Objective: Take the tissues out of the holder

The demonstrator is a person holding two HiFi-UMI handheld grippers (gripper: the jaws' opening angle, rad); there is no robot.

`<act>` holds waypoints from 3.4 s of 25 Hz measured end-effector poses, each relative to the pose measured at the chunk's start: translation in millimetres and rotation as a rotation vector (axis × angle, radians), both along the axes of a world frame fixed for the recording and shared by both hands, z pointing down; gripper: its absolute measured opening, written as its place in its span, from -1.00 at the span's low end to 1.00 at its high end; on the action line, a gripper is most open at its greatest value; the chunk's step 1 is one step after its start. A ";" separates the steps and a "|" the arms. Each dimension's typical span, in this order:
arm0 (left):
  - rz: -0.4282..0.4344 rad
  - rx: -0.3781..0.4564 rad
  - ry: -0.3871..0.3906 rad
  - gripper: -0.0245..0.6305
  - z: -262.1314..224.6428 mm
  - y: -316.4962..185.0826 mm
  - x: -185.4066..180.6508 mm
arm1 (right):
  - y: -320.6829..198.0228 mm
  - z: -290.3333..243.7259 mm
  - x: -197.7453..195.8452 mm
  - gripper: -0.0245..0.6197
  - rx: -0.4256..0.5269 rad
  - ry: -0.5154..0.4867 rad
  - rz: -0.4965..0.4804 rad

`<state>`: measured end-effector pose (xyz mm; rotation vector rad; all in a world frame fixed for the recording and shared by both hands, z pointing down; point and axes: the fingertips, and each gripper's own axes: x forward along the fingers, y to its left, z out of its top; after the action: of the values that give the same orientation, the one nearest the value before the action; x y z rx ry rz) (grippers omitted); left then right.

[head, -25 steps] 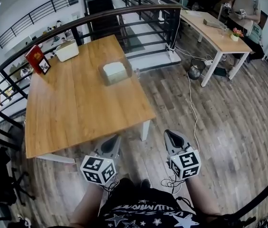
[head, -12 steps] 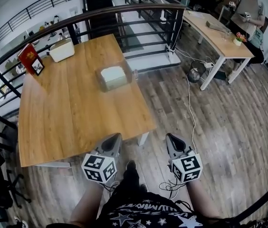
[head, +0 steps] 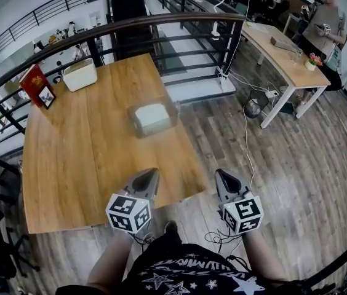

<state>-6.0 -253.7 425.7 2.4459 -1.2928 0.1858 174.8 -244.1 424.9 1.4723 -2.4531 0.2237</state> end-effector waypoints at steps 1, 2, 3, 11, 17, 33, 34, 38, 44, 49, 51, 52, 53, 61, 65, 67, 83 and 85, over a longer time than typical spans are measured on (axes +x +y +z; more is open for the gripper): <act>0.002 0.003 -0.001 -0.88 -1.0 -8.7 -4.7 | -8.3 -1.2 -5.4 -0.87 0.001 0.004 -0.002; 0.003 0.006 0.000 -0.88 -1.2 -17.4 -9.2 | -16.3 -1.5 -10.5 -0.87 0.001 0.006 -0.005; 0.003 0.007 0.001 -0.88 -0.6 -25.7 -13.3 | -24.0 -0.9 -15.1 -0.87 0.000 0.008 -0.009; -0.038 0.004 0.023 -0.88 7.1 -74.6 -48.3 | -80.9 4.9 -52.9 -0.87 -0.005 0.041 -0.065; -0.082 -0.012 0.026 -0.88 17.3 -99.7 -65.1 | -115.0 6.3 -70.4 -0.87 -0.003 0.046 -0.114; -0.432 -0.065 -0.039 -0.88 39.1 -165.3 -70.0 | -253.2 29.1 -90.6 -0.87 -0.019 -0.007 -0.470; -0.462 -0.071 -0.044 -0.88 38.7 -168.8 -66.7 | -262.7 29.9 -91.3 -0.87 -0.026 -0.010 -0.505; -0.557 -0.080 -0.048 -0.88 38.8 -188.2 -51.4 | -297.8 36.4 -90.1 -0.87 -0.054 0.006 -0.632; -0.629 -0.087 -0.145 -0.88 54.2 -203.7 -33.3 | -324.8 58.1 -108.1 -0.87 -0.096 0.024 -0.823; -0.731 -0.101 -0.142 -0.88 53.1 -200.9 -38.2 | -336.3 66.6 -137.6 -0.87 -0.128 0.038 -0.936; -0.764 -0.108 -0.143 -0.88 53.6 -198.3 -39.5 | -338.5 71.1 -146.0 -0.87 -0.162 0.053 -0.978; -0.778 -0.111 -0.142 -0.88 53.7 -196.6 -40.5 | -339.8 73.4 -150.2 -0.87 -0.182 0.062 -0.995; -0.791 -0.115 -0.142 -0.88 53.7 -195.0 -42.0 | -341.8 75.2 -154.6 -0.86 -0.197 0.072 -1.007; -0.806 -0.110 -0.116 -0.88 59.7 -194.9 -68.8 | -358.3 89.9 -191.4 -0.86 -0.257 0.189 -1.008; -0.759 -0.098 -0.089 -0.88 64.2 -207.9 -89.0 | -361.7 99.7 -210.6 -0.59 -0.263 0.263 -1.009; -0.738 -0.095 -0.078 -0.88 66.0 -216.0 -97.2 | -361.2 105.0 -219.3 -0.44 -0.265 0.302 -1.029; -0.631 -0.168 0.024 -0.88 123.0 -230.6 -133.3 | -362.4 180.7 -249.0 -0.08 -0.373 0.609 -1.100; -0.621 -0.178 0.024 -0.88 126.6 -232.3 -134.6 | -363.2 187.2 -248.8 -0.08 -0.381 0.664 -1.110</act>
<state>-140.6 -486.0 552.3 1.7934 -1.8581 0.0975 -74.0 -607.3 612.2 -0.0930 -2.1023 -0.0397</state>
